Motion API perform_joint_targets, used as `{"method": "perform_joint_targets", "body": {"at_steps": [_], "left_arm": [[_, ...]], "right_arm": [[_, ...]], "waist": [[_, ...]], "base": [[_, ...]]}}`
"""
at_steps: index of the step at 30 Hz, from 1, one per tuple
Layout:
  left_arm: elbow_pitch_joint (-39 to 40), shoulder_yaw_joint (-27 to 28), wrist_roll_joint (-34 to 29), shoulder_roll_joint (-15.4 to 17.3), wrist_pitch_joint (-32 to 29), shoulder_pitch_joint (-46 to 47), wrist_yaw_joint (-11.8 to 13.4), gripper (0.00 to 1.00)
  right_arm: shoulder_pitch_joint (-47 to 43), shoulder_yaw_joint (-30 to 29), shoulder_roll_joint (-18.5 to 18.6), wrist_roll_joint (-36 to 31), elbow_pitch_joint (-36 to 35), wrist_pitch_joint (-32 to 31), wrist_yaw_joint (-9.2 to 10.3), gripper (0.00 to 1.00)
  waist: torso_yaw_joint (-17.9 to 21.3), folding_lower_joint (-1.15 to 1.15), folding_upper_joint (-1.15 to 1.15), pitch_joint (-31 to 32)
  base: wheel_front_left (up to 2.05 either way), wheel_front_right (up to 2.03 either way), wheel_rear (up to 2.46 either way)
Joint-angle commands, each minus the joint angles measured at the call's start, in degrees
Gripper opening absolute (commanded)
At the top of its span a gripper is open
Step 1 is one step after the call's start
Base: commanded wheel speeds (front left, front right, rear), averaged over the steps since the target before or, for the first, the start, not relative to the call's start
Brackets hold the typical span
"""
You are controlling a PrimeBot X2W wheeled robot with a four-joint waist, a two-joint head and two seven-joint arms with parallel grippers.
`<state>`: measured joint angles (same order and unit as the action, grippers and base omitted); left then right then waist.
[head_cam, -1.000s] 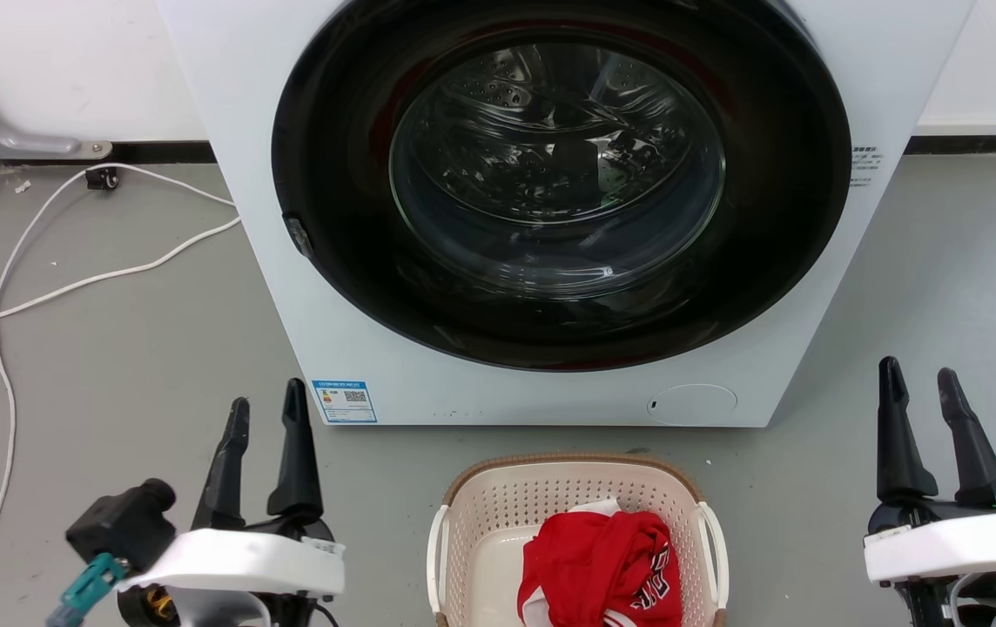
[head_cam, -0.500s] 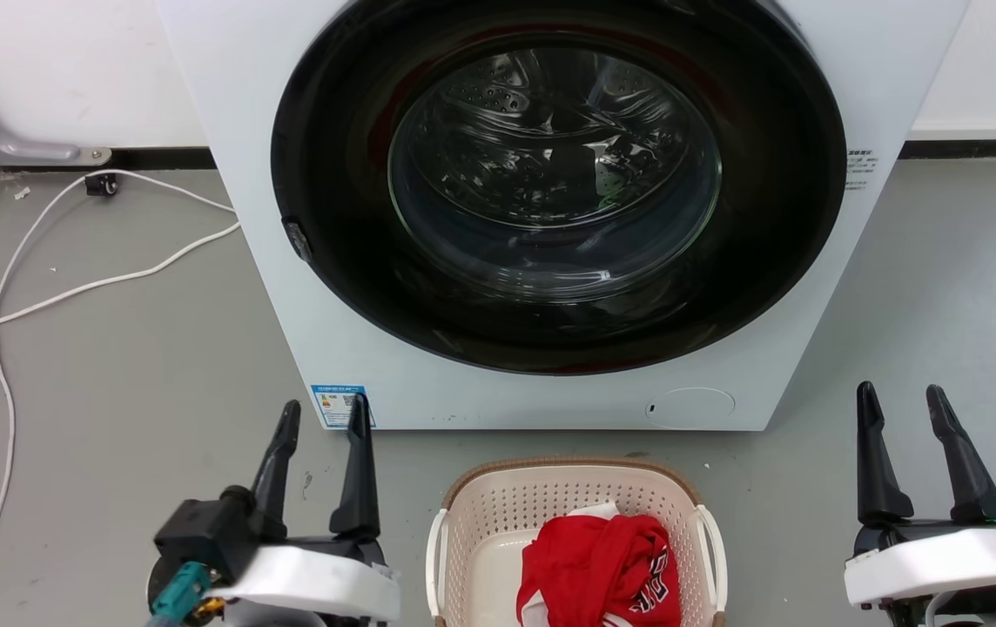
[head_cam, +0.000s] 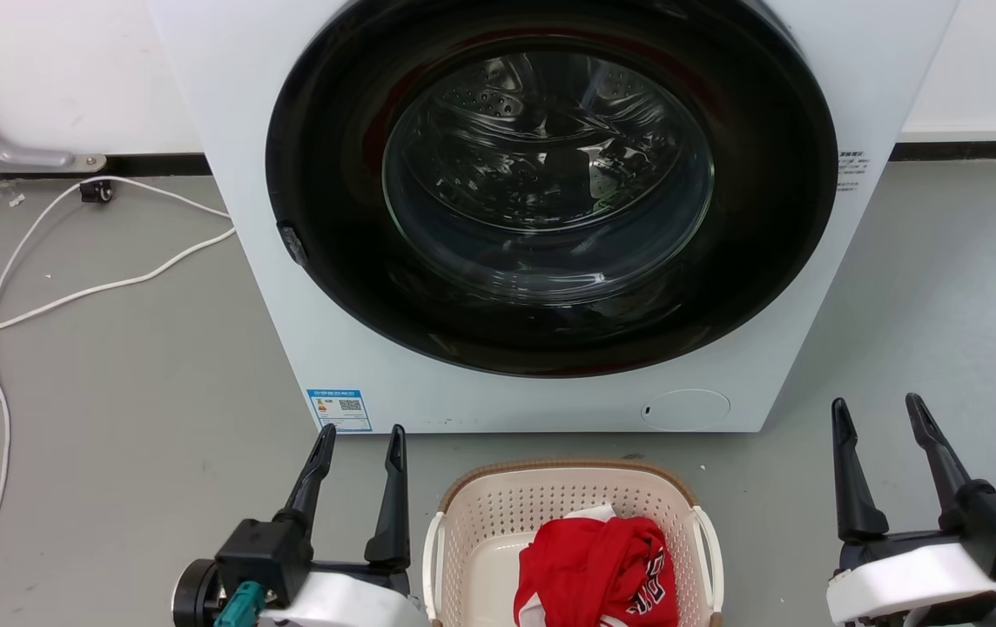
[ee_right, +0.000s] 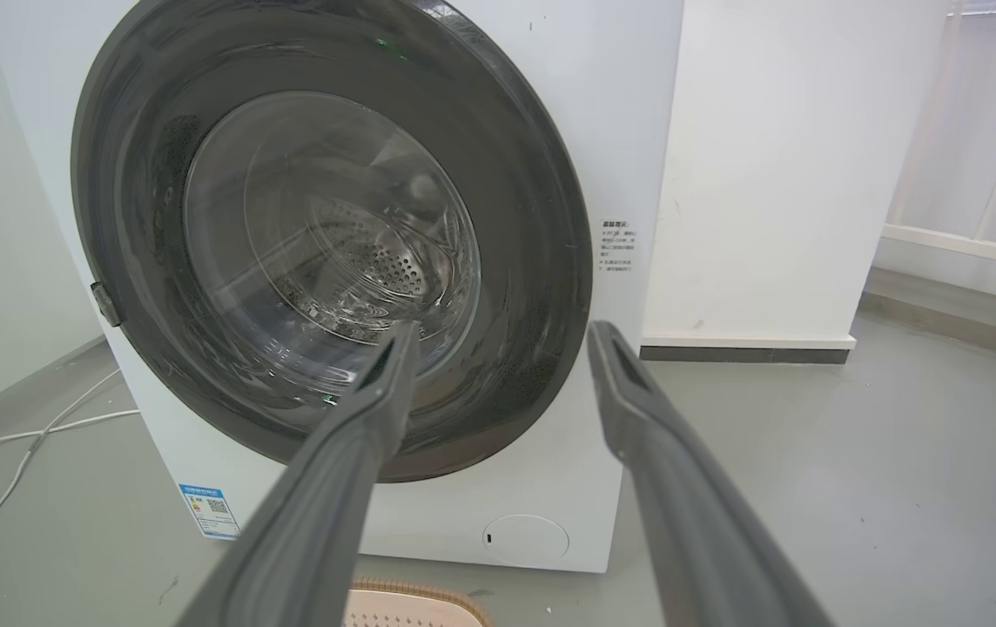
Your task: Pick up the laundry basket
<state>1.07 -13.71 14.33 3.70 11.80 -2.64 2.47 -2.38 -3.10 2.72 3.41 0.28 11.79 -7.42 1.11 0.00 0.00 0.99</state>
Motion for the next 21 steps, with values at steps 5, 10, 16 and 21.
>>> {"method": "perform_joint_targets", "body": {"at_steps": [5,10,16,21], "left_arm": [[-0.21,-0.85,-3.3,0.52,0.88,-0.26,-0.27,1.0],[-0.9,-1.37,-4.37,0.31,1.45,-0.67,-0.53,1.0],[-1.36,0.11,-3.41,-0.52,2.11,-1.44,-1.6,1.0],[-1.56,1.63,-2.7,-0.74,2.63,-2.52,-2.6,1.0]], "right_arm": [[-0.25,0.49,0.24,-3.38,-0.17,0.95,-0.06,1.0],[-0.54,0.51,0.25,-5.57,-0.51,1.48,-0.06,1.0],[-1.0,0.2,0.25,-5.95,-0.15,2.08,-0.06,1.0],[-1.67,0.28,0.24,-3.29,1.67,2.61,-0.06,1.0]], "waist": [[0.25,0.0,0.0,0.03],[0.41,0.0,0.0,0.06],[0.53,0.0,0.0,0.17],[0.57,0.0,0.0,0.37]], "base": [[0.0,0.0,0.0],[0.0,0.0,0.0],[0.0,0.0,0.0],[0.0,0.0,0.0]]}}
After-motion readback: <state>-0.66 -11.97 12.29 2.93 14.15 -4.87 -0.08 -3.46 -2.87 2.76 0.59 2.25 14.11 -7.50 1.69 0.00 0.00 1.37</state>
